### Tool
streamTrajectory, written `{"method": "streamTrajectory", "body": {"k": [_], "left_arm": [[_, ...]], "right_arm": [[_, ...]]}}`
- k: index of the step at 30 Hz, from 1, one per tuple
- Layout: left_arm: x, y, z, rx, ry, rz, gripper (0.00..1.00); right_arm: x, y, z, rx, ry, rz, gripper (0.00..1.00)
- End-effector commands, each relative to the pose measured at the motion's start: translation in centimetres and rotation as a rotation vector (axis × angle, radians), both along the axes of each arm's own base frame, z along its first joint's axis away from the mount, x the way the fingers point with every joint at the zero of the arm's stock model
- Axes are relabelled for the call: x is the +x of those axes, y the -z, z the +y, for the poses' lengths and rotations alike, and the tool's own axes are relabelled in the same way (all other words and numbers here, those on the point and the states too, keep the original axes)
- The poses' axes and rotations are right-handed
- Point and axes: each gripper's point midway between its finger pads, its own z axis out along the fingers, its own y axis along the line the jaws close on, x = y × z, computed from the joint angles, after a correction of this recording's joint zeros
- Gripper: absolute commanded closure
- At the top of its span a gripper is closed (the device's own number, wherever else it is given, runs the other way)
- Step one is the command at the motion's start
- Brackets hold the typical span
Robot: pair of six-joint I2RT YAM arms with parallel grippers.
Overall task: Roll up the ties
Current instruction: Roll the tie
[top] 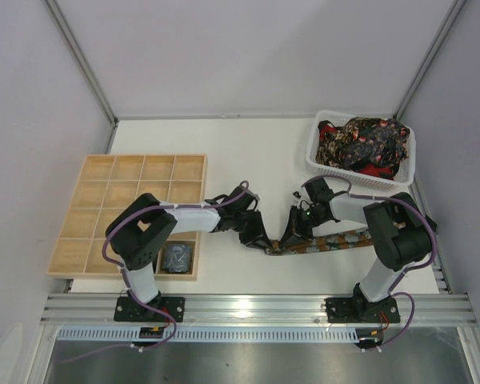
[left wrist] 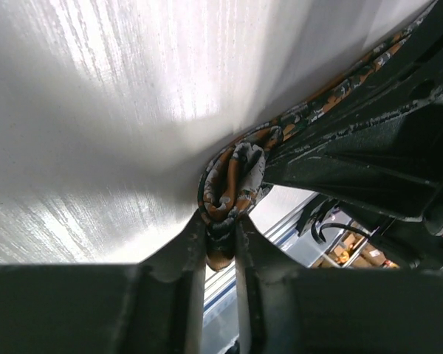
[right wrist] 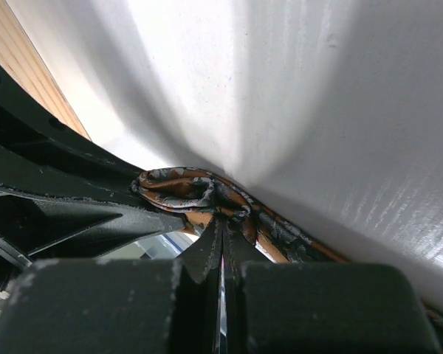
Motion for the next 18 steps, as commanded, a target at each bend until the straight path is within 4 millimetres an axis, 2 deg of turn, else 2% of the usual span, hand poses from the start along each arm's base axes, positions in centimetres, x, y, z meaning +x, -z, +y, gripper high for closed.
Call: {"method": "streamTrajectory", "body": {"k": [1,3,4,5,11,18], "left_arm": [[0.7,-0.6,0.0,-0.004,0.003,-0.053,0.85],[0.6,-0.6,1.1,0.033,0.010,-0.068,0.90],[0.6,-0.9,1.5,0.037,0.011,-0.080,0.99],[0.5,-0.7,2.4,0.065,0.023,-0.080,1.00],[0.3,-1.9,5.6,0.167,0.051,-0.142,1.00],[0.3,-3.1,8.0,0.259,0.082,-0.196,1.00]], "right_arm": [[0.4,0.2,-0.1,-0.051,-0.022,-0.062,1.00],[0.3,0.2,0.5,-0.051,-0.034,-0.065,1.00],[0.3,0.1,0.8,-0.048,-0.034,-0.062,1.00],[0.1,0.0,1.4,-0.042,-0.049,-0.065,1.00],[-0.4,-0.4,4.3,-0.025,-0.085,-0.067,1.00],[-0.3,-0.1,7.7,0.004,-0.120,-0.046,1.00]]}}
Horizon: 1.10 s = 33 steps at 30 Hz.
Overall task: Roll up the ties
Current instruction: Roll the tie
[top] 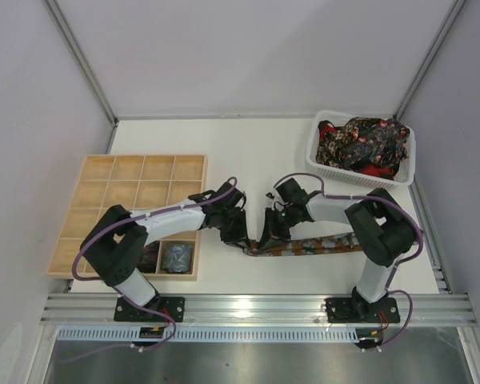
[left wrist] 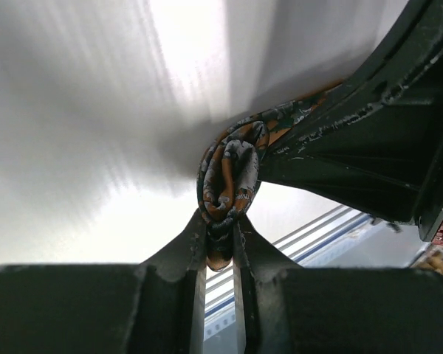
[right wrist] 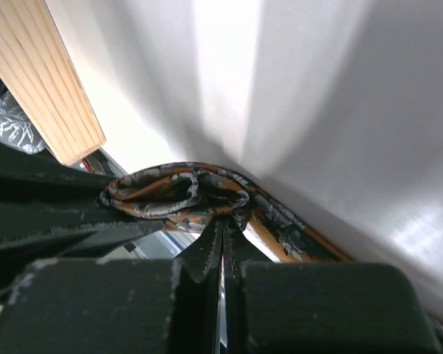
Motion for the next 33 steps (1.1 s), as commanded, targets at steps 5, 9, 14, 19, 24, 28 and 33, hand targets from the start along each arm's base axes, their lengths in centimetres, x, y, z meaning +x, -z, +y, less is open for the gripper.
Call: {"method": "streamTrajectory", "body": {"k": [5,9,14,19,24,28,33], "left_arm": [[0.8,-2.3,1.8,0.077,0.052,-0.080,1.00],[1.1,-2.9,1.4,0.069,0.062,-0.087,0.99],[1.6,-4.5,0.3,0.031,0.073,-0.111,0.98],[1.4,-4.3,-1.4,-0.001,0.098,-0.092,0.97],[1.6,-3.3,-3.3,-0.006,0.128,-0.075,0.96],[1.8,-2.5,-4.4,-0.001,0.141,-0.053,0.94],[2.2,-1.8,-5.2,-0.003,0.140,-0.041,0.90]], "right_arm": [[1.6,0.0,3.4,0.026,0.004,-0.003,1.00],[2.0,0.1,4.2,0.029,-0.003,0.007,1.00],[2.0,-0.3,4.4,0.038,-0.001,0.004,1.00],[1.8,-0.6,4.2,0.041,0.003,0.007,1.00],[1.8,-0.3,3.8,0.043,0.010,0.010,1.00],[1.9,-0.3,3.3,0.041,0.017,0.009,1.00],[1.9,-0.5,2.6,0.037,0.029,0.002,1.00]]}}
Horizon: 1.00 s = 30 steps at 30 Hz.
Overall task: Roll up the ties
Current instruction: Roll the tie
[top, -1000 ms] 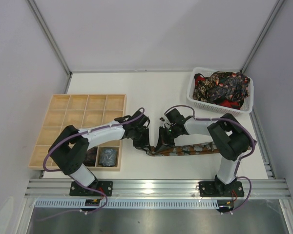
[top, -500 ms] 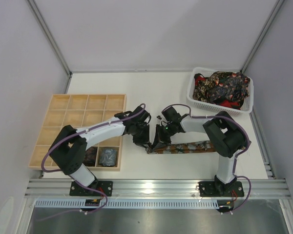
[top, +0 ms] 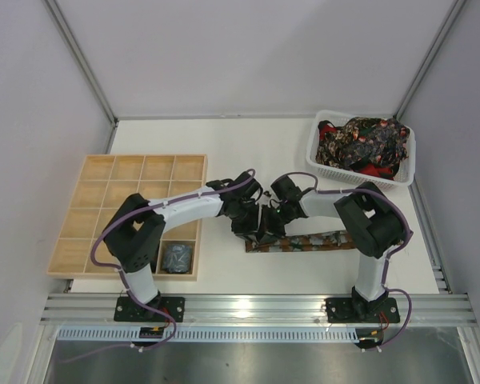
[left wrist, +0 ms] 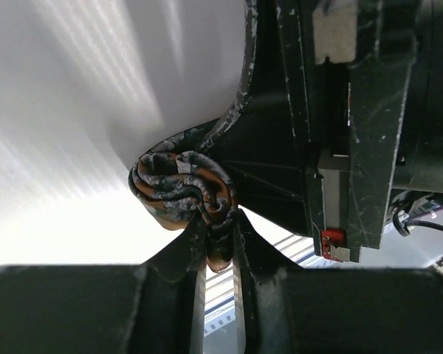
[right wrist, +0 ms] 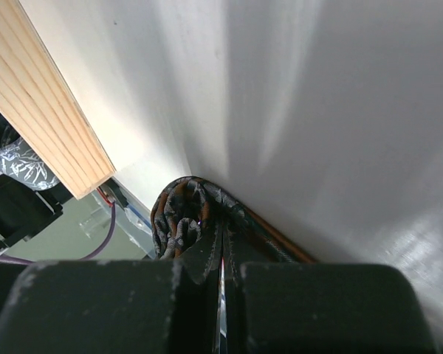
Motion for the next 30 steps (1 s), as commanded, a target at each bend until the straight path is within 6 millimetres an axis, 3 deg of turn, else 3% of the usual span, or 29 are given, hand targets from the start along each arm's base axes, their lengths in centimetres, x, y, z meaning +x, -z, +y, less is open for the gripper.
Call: {"method": "streamTrajectory", "body": {"k": [1,8,15,23,28,30], "left_arm": [[0.8,-0.7,-2.8,-0.087,0.022,-0.022,0.90],[0.9,0.5,-2.6,-0.060,0.013,-0.010,0.93],[0.9,1.0,-2.6,-0.051,0.017,-0.003,0.94],[1.4,0.7,-3.6,-0.069,0.023,-0.001,0.92],[1.5,1.0,-4.2,-0.081,0.026,0.009,0.91],[1.2,1.3,-4.6,-0.092,0.033,0.023,0.84]], "right_arm": [[0.4,-1.6,0.3,0.040,-0.008,-0.056,1.00],[1.1,-3.6,-1.5,0.018,0.036,-0.103,1.00],[1.5,-3.2,-4.4,-0.038,0.060,-0.114,1.00],[0.3,1.2,-6.7,-0.137,0.093,-0.053,1.00],[-0.4,2.7,-6.8,-0.151,0.093,-0.034,1.00],[-0.7,3.1,-6.7,-0.150,0.098,-0.020,1.00]]}}
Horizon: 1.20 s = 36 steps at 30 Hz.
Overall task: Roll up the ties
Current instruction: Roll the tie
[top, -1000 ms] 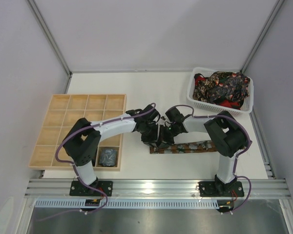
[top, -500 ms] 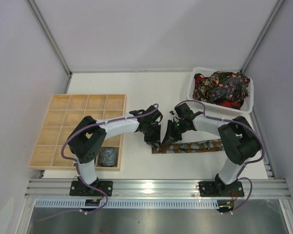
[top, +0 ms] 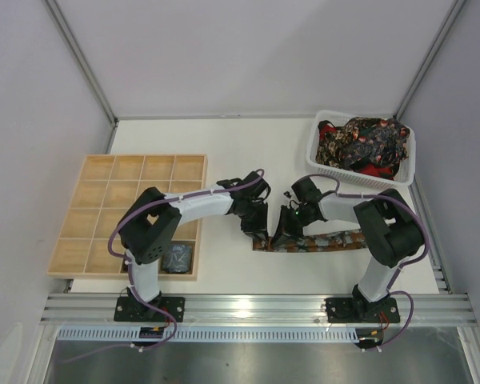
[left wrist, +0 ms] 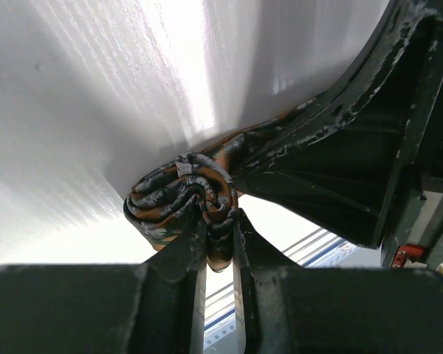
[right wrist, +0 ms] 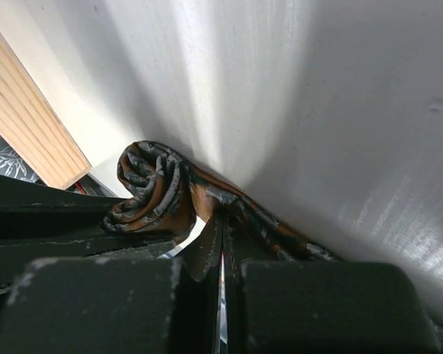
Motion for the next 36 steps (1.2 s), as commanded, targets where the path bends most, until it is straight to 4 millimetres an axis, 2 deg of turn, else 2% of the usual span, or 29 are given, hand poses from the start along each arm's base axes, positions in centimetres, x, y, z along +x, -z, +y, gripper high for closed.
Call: {"method": "streamTrajectory", "body": {"k": [1,3,6,10,14,16,23,28,36], "left_arm": [[0.2,0.1,-1.7,-0.040,0.006,-0.001,0.84],[0.0,0.3,-2.4,-0.073,0.009,0.014,0.77],[-0.6,0.6,-2.4,-0.099,0.016,0.022,0.71],[-1.0,0.6,-1.9,-0.109,0.029,0.007,0.58],[-1.6,0.7,-1.5,-0.122,0.042,0.006,0.52],[-1.8,0.7,-1.3,-0.133,0.042,-0.002,0.51],[-1.8,0.0,-1.5,-0.185,0.061,-0.036,0.51],[-1.5,-0.5,-1.6,-0.189,0.068,-0.059,0.47],[-0.9,-1.0,-2.0,-0.185,0.081,-0.070,0.46]], "right_arm": [[-0.9,2.8,-0.7,-0.077,-0.003,0.009,1.00],[-0.9,2.7,-0.7,-0.072,-0.001,0.014,1.00],[-0.3,2.1,-0.9,-0.071,0.015,-0.002,1.00],[0.6,1.1,-1.8,-0.081,0.022,-0.022,1.00],[1.5,-0.4,-2.4,-0.074,0.035,-0.040,1.00],[2.3,-1.4,-2.6,-0.062,0.042,-0.067,1.00],[2.5,-4.1,-2.1,0.016,0.004,-0.075,1.00],[2.2,-5.2,-1.6,0.053,-0.025,-0.071,1.00],[1.3,-6.3,-0.6,0.117,-0.075,-0.064,1.00]]}}
